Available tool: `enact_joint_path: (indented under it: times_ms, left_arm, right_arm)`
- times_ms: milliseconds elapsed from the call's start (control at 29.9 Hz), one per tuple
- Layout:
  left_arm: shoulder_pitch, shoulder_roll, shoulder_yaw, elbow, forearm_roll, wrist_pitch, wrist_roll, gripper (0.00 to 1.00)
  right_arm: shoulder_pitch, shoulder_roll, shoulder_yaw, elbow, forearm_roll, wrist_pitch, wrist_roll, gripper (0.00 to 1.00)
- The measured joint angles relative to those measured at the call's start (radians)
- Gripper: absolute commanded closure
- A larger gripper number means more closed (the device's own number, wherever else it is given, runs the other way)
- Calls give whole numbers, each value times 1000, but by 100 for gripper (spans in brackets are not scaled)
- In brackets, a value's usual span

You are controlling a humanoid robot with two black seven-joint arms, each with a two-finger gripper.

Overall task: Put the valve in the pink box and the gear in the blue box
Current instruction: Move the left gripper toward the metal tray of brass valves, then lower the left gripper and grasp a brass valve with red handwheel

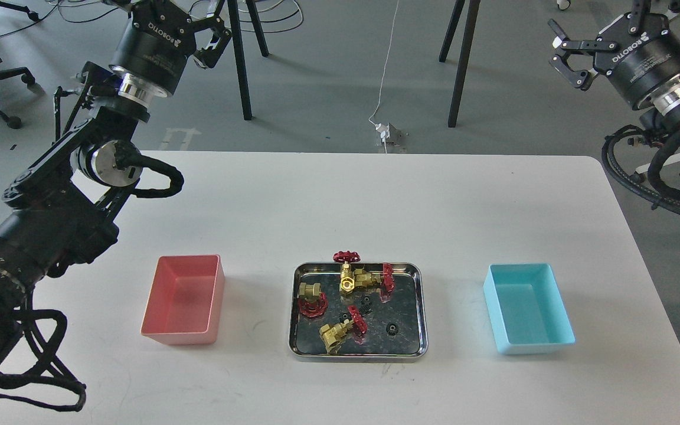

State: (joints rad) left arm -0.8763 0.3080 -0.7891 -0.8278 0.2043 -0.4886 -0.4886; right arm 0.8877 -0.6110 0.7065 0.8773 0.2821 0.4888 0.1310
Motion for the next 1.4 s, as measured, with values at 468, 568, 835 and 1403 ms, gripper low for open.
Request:
enact_joint_path:
  times_ms: [468,568,835,1403]
  left_arm:
    - [-621,375,1079,-569,462,212,0,1]
    - [-781,300,1398,-572,616,323,0,2]
    - [-898,3,1911,-560,908,648,0,5]
    - [-643,-153,1911,-306,992,718,0,10]
  right_arm:
    - [7,70,86,3,2,-156,-8,1]
    - [14,98,109,-1,1,-236,-9,1]
    - [106,181,115,-106,-1,-321,-13,1]
    - [144,227,102,-196,-4,-354,-50,1]
